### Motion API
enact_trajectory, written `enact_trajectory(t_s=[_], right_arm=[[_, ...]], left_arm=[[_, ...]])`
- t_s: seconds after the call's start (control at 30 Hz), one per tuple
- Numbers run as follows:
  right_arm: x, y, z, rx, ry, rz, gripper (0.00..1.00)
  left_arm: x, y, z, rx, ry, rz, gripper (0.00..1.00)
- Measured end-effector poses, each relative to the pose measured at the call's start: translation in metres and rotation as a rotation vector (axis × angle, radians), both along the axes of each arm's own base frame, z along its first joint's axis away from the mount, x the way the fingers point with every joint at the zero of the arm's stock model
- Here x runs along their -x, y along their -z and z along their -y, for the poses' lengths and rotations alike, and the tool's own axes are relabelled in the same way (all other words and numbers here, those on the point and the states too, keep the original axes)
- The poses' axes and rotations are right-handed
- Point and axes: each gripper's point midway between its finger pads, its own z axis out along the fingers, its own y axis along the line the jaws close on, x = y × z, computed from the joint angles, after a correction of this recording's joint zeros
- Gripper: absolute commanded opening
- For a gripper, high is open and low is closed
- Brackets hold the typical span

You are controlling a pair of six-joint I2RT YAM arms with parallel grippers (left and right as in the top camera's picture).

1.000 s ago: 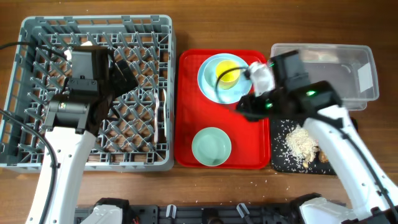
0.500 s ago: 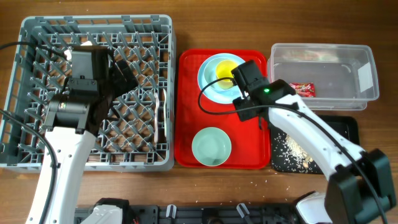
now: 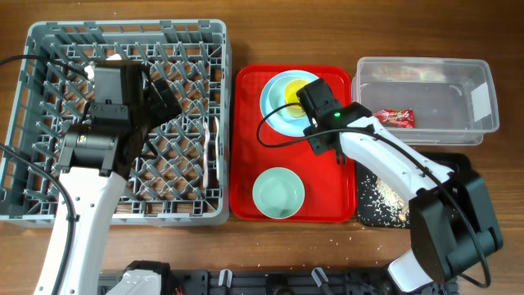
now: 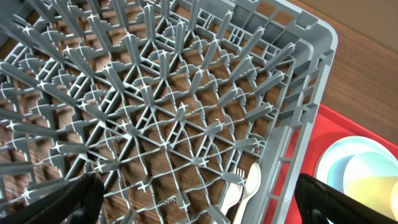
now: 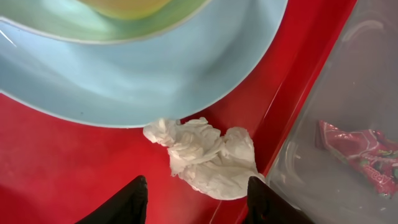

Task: Sort waste into correct bins and load items into the dishwasher rack
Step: 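Move the right gripper back to the white tissue and grasp it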

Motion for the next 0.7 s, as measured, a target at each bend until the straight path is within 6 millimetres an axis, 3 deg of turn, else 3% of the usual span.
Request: enact_trajectory(t_s=[0.23,0.33,0.4,0.7], right_arm=[[-0.005,0.007,0.02,0.011,0.047,-0.02,0.51],[-0.004,0.013,0.018,0.008,0.041,-0.036,0.5],[-0.004,0.014,0.015,-0.007,0.034,-0.042,0.45],[0.001,0.017,0.005,-0.053,-0.004,-0.074,0.5]], left_arm=[[0.0,0.0,0.0,0.0,0.0,0.0,1.0],[0.0,0.0,0.0,0.0,0.0,0.0,1.0],[0.0,0.0,0.0,0.0,0.0,0.0,1.0],[0.0,0.0,0.0,0.0,0.0,0.0,1.0]])
